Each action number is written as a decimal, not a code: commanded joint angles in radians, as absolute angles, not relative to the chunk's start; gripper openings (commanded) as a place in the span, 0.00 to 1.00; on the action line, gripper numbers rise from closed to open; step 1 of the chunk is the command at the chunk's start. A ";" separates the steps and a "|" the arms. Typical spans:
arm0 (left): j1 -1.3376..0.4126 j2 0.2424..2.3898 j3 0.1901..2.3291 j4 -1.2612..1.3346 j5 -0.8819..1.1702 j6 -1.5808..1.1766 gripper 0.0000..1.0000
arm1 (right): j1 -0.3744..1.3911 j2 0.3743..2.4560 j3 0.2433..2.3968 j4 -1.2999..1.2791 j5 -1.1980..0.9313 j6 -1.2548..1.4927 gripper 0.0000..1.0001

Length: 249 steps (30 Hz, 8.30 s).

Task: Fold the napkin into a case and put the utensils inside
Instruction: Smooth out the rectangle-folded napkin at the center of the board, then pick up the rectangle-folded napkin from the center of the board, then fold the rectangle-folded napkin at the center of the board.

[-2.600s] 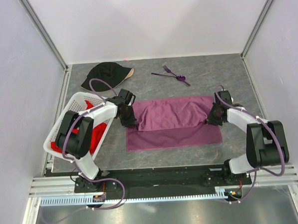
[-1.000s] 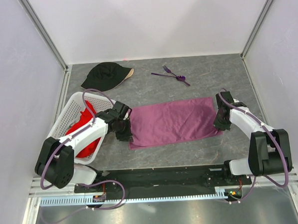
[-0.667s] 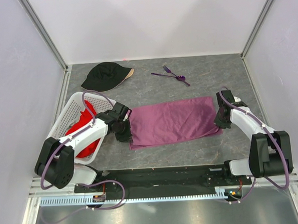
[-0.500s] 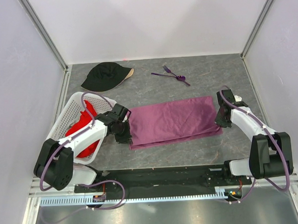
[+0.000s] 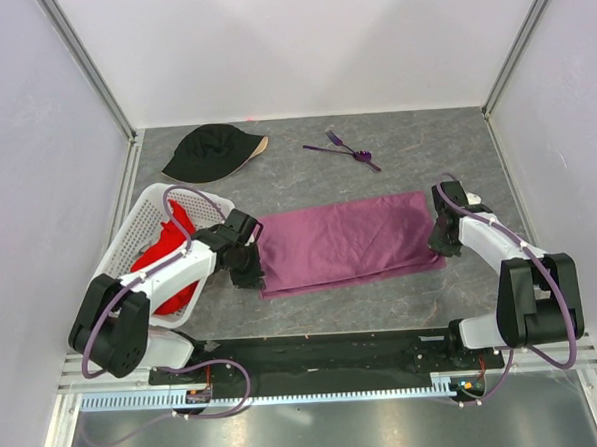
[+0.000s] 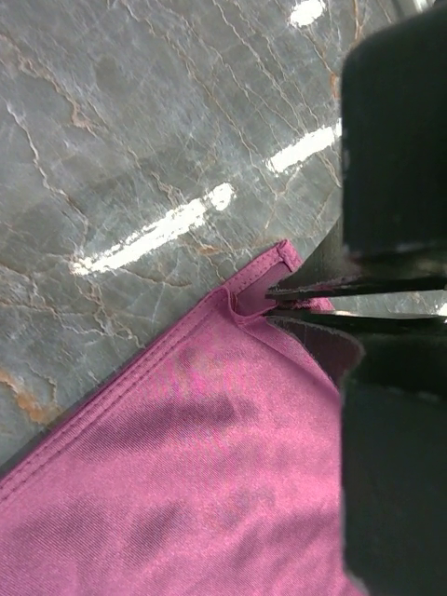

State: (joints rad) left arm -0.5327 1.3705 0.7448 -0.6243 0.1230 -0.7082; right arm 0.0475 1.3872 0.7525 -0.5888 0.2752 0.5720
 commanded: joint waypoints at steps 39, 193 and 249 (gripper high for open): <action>-0.430 1.489 1.098 -0.600 0.158 -0.621 0.19 | 0.043 1.487 1.038 -0.491 0.115 0.505 0.54; -0.520 1.413 0.572 -0.173 0.253 -0.764 0.18 | 0.727 1.687 1.135 -0.227 0.031 0.963 0.00; -0.525 1.034 0.494 -0.270 0.193 -0.816 0.38 | 0.822 1.935 1.325 -0.166 -0.189 0.913 0.50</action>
State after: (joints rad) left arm -0.5194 1.1400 0.5003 -0.2356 0.2321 -0.7773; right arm 0.8158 1.9869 1.2949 -0.1795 -0.1272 0.9451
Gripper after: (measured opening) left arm 0.340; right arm 0.407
